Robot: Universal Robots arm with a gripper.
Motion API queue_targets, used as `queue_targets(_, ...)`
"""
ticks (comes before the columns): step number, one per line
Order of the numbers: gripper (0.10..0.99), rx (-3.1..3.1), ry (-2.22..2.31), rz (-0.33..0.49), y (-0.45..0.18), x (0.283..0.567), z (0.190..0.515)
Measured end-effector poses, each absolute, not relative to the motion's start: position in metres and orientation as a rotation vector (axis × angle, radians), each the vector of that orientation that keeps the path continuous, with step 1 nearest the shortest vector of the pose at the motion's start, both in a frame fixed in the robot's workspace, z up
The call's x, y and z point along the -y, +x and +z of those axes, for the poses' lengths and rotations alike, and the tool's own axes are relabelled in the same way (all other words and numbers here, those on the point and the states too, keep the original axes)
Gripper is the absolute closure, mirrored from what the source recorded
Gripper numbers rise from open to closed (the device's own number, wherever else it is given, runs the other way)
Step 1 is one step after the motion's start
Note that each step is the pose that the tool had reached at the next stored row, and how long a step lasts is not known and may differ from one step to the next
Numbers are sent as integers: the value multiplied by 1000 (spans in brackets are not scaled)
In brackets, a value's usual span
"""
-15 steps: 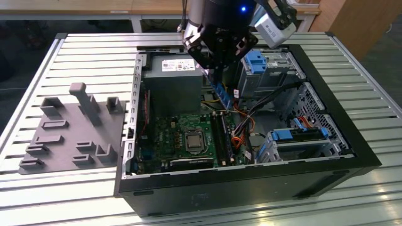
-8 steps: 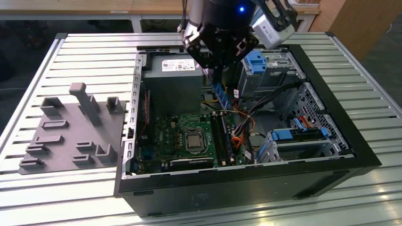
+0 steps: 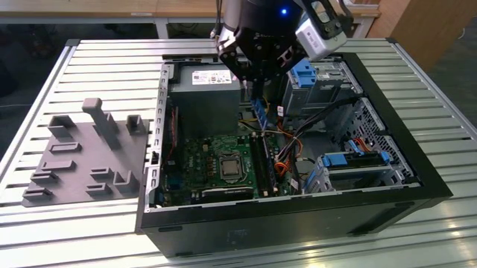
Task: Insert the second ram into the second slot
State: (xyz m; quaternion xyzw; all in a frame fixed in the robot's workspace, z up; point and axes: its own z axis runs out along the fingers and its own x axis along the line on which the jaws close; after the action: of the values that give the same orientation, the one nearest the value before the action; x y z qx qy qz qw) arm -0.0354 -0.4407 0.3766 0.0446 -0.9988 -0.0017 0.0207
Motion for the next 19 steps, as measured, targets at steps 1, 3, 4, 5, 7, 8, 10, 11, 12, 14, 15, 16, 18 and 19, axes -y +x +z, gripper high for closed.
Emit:
queue_targets(1,953,3098,117,-4,-35,441,376)
queue_targets(3,953,3099,80,0,-35,441,376)
queue_targets(4,953,3100,61,2,-35,441,376)
queue_targets(5,953,3100,43,4,-35,441,375)
queue_targets(7,953,3100,21,8,-35,441,375)
queue_targets(8,953,3100,15,10,-35,441,375)
queue_targets(10,953,3100,10,12,-35,441,374)
queue_targets(11,953,3101,9,12,-35,441,374)
queue_targets(12,953,3102,9,12,-35,441,373)
queue_targets(14,953,3106,8,12,-35,441,372)
queue_targets(15,953,3109,8,13,-35,441,372)
queue_targets(16,953,3113,8,13,-35,441,371)
queue_targets(18,953,3121,8,13,-35,441,370)
queue_targets(19,953,3124,8,13,-35,441,369)
